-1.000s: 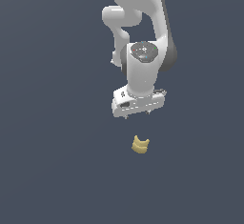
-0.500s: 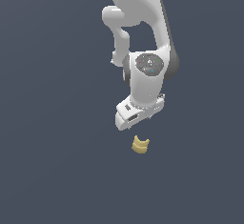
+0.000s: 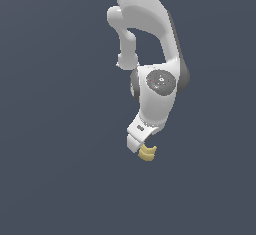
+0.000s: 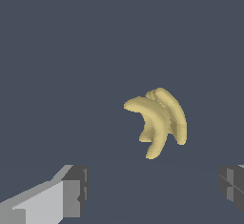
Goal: Pick up the object and move it to a goal position.
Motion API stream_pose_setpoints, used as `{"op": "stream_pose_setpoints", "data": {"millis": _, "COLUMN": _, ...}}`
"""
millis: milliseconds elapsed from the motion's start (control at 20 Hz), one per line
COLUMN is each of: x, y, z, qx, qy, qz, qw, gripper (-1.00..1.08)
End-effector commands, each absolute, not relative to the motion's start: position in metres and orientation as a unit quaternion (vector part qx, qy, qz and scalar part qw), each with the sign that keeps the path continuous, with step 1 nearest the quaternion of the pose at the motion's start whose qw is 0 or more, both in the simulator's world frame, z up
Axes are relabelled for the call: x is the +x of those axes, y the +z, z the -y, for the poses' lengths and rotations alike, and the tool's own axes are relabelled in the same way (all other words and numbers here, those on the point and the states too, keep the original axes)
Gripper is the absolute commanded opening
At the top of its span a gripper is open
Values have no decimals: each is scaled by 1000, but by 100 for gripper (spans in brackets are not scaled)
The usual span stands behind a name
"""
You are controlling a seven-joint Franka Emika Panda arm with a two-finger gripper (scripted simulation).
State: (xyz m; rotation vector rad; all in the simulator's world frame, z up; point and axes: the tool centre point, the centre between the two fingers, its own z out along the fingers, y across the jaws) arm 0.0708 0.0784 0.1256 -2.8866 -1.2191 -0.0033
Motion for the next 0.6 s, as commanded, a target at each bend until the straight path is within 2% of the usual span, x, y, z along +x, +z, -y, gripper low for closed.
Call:
{"op": "stream_pose_setpoints", "data": {"millis": 0, "x": 77, "y": 120, "z": -80, "qx": -906, "qy": -1, "qz": 423, "qw": 3, "gripper": 100}}
{"op": "stream_pose_setpoints", "data": {"millis": 550, "x": 99, "y": 100, "z": -82, "qx": -844, "qy": 0, "qz": 537, "qw": 1, "gripper": 100}}
